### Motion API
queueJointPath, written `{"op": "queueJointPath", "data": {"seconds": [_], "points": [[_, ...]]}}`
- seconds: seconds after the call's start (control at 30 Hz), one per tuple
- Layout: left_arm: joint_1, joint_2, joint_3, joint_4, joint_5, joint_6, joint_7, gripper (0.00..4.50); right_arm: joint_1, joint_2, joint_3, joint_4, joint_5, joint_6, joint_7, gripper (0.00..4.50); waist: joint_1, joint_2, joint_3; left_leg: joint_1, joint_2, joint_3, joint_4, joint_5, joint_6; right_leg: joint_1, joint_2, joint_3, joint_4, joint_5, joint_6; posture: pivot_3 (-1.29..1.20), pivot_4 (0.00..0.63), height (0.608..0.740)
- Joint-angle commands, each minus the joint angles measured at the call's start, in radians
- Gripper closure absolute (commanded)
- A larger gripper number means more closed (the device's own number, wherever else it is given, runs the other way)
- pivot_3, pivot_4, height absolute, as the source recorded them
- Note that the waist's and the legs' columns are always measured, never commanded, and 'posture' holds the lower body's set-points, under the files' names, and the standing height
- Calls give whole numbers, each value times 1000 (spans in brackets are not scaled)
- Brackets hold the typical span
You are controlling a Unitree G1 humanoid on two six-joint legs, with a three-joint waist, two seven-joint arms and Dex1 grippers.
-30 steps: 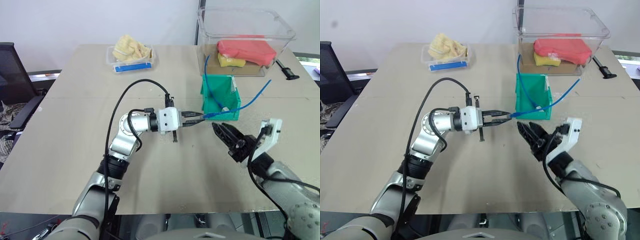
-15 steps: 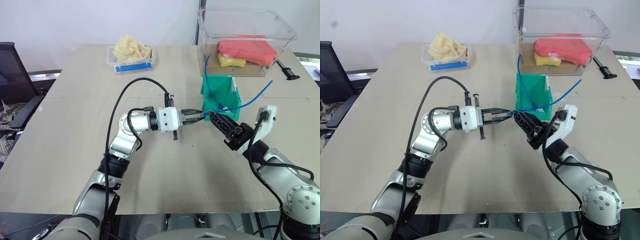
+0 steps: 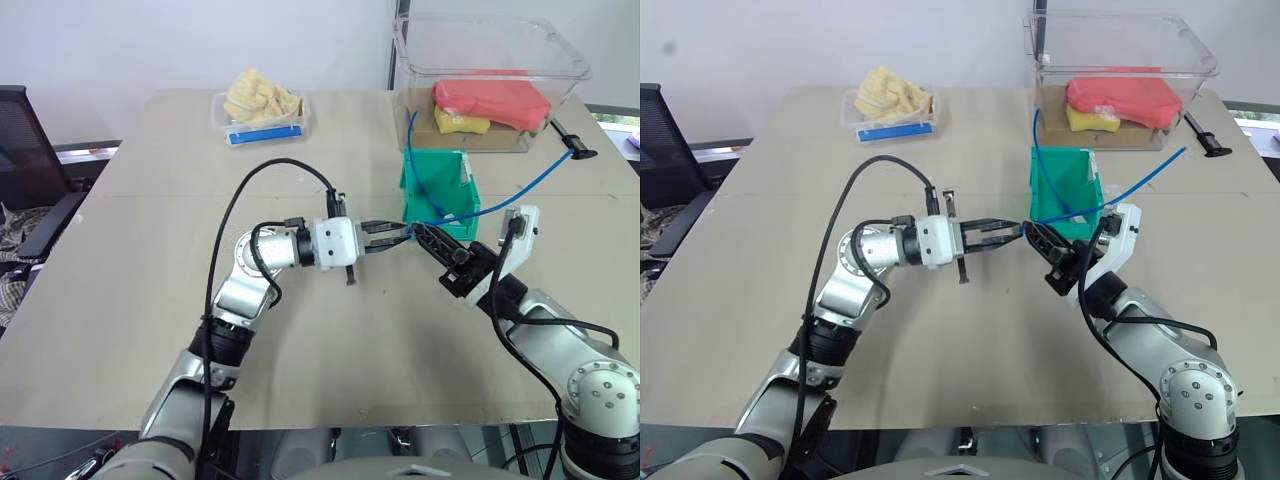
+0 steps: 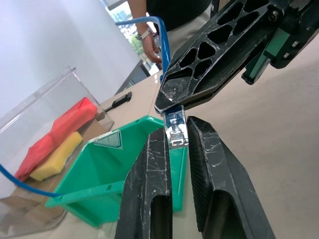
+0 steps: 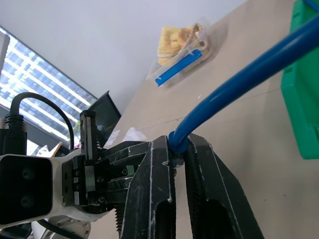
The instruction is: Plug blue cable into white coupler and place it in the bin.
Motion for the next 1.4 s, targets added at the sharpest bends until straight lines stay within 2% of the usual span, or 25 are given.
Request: {"op": "queueJointPath", "data": {"seconds": [0.03,0.2,0.23,0.4,0.5,0.63,0.8,1.07,1.4], "points": [[35,19,13,-152,-93,95,-10,3535,-11,-17,-3,-17,18,-24,-5,4500,-2,0,0,0,0,0,0,0,0,0,0,0,0,0,0,0,150,740],[76,66,78,-214,-164,278,34,1088,-11,-41,-1,-3,22,-29,12,4500,-2,0,0,0,0,0,0,0,0,0,0,1,0,0,0,0,150,740],[81,80,99,-210,-187,330,40,736,-9,-44,-2,1,21,-29,17,4500,-2,0,0,0,0,0,0,0,0,0,0,1,0,0,0,0,150,740],[122,199,245,-119,-267,509,41,736,2,-56,-13,19,14,-40,46,4500,-19,0,0,1,1,0,0,0,0,0,2,0,0,0,0,0,150,740],[106,278,305,15,-252,510,9,736,8,-56,-13,29,2,-48,64,4500,-21,0,0,1,2,0,-1,0,0,-1,3,0,0,0,0,0,150,740],[49,375,309,194,-222,468,-101,736,1,-50,1,44,-18,-55,82,4500,-19,0,0,1,2,0,-1,0,0,-1,4,0,0,0,0,0,150,740],[-62,449,246,492,-112,333,-222,736,-3,-51,13,45,-43,-54,100,4500,-16,-1,0,0,2,3,-1,0,0,-1,3,1,-1,0,0,0,150,740],[-209,417,183,765,0,180,-302,736,38,-47,17,8,-64,-66,92,4500,-16,-2,1,-2,2,4,-1,0,0,-3,2,2,-1,0,0,0,150,740],[-331,340,139,984,111,39,-280,736,64,-47,14,-28,-72,-79,67,4500,-18,-4,1,-2,2,4,0,0,0,-3,2,2,0,0,0,0,150,740]]}}
